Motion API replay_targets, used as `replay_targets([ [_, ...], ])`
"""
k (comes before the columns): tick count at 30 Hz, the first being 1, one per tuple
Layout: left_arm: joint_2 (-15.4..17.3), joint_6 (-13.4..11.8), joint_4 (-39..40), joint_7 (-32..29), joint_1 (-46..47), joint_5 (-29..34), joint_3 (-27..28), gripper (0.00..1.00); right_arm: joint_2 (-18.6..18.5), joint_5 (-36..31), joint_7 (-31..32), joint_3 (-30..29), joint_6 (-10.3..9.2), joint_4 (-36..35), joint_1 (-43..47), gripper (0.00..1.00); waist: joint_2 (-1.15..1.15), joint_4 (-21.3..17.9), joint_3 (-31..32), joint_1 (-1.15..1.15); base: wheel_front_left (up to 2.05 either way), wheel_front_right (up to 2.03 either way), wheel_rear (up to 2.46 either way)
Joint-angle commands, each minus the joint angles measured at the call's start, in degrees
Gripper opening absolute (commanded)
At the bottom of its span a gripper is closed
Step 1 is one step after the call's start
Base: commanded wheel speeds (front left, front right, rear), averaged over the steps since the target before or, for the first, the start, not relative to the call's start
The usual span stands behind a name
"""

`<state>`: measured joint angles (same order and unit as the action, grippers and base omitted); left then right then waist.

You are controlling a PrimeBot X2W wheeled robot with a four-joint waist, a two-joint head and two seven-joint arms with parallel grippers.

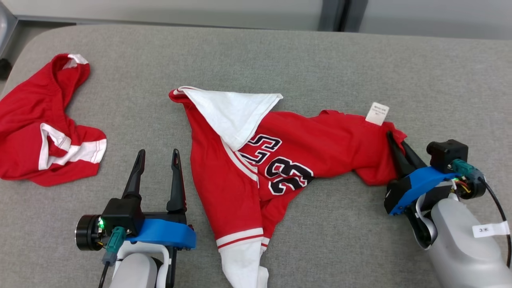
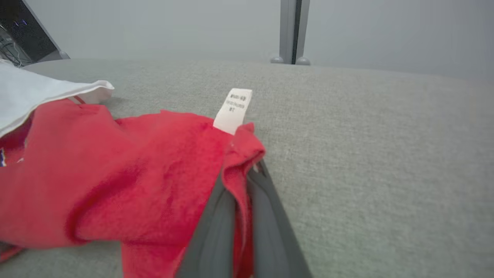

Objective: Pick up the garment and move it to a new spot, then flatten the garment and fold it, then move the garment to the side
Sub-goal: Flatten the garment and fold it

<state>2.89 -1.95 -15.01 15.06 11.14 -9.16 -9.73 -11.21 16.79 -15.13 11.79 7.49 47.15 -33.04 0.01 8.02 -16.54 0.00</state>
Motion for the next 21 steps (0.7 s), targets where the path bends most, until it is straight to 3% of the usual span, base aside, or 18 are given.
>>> replay_targets([
  [1, -0.01, 0.21, -0.01, 0.17, -0.23, 0.06, 0.29, 1.00, -0.66, 0.30, -0.03, 0.03, 0.01, -1.75, 1.58, 0.00, -0.01, -0.66, 0.83, 0.00, 0.00, 0.00, 0.00],
  [21, -0.01, 2.09, -1.02, 0.16, -5.51, 1.22, 3.20, 1.00, -3.97, -0.92, -0.04, 6.72, 0.01, -40.08, 21.33, 0.00, -0.01, -7.12, 9.25, 0.00, 0.00, 0.00, 0.00],
])
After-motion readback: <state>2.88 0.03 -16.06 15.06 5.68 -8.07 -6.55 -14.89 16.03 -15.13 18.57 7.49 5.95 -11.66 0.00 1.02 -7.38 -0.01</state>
